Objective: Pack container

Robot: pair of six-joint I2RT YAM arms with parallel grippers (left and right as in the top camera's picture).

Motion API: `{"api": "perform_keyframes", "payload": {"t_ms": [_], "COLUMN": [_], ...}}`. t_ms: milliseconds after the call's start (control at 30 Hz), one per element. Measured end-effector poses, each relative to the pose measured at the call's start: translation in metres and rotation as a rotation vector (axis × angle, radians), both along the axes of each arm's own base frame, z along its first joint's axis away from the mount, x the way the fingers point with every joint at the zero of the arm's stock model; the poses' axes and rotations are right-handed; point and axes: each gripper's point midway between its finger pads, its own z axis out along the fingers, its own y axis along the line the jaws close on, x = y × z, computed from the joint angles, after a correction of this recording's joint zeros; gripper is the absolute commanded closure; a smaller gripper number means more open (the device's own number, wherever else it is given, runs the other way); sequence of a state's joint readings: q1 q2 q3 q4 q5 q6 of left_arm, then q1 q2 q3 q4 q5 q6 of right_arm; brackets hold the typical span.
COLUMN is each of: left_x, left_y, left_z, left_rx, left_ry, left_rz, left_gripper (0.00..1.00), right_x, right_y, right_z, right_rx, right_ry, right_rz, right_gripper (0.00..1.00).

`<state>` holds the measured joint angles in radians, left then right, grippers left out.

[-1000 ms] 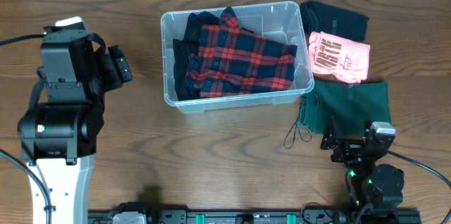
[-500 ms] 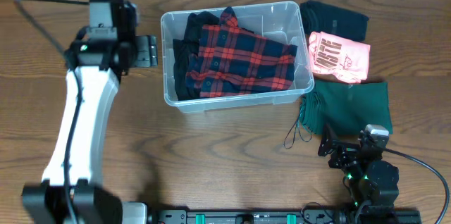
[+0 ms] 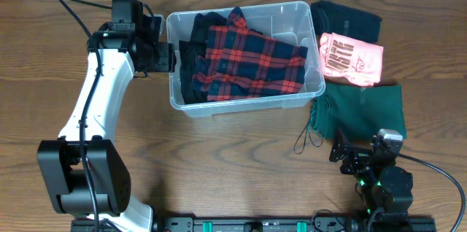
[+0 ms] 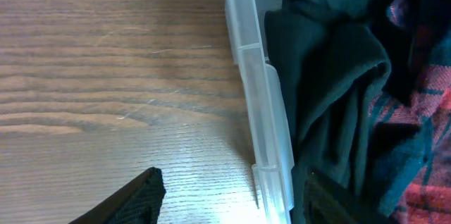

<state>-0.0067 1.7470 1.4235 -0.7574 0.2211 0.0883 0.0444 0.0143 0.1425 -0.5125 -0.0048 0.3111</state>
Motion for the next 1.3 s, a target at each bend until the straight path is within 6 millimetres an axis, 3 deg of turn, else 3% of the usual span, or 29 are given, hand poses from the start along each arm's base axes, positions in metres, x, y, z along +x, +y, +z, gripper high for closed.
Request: {"api": "perform_keyframes", "payload": {"t_ms": [400,900,1000,1067,1233,1300], "left_x": [-0.006,0.001,0.001,0.001,-0.012,-0.018], "left_y": [0.000,0.066,0.081,0.090,0.096,0.094], "left_z": [-0.028,-0.026,-0.025,-0.024,-0.017,-0.001], "left_rx": [0.029,0.288,0.308,0.321,0.315,0.306], "left_ry": [0.086,0.062,0.061,0.060,0.090,0.084], "left_rz": [-0.022,0.110,0.138,0.165,0.218,0.237], "left_gripper": [0.58,0.62,0.28,0.15,0.07,0.05], "right_x": [0.000,0.000,0.000,0.000,0.000,0.000], "right_y": [0.000,0.000,0.000,0.000,0.000,-0.001], "right_z": [0.000,0.000,0.000,0.000,0.000,0.000], "right_rx": [0.000,0.000,0.000,0.000,-0.002,-0.039], "right_ry": [0.000,0.000,0.000,0.000,0.001,-0.001], "right_rz": [0.000,0.000,0.000,0.000,0.000,0.012], "right_gripper": [0.01,0.01,0.01,0.01,0.01,0.01]}}
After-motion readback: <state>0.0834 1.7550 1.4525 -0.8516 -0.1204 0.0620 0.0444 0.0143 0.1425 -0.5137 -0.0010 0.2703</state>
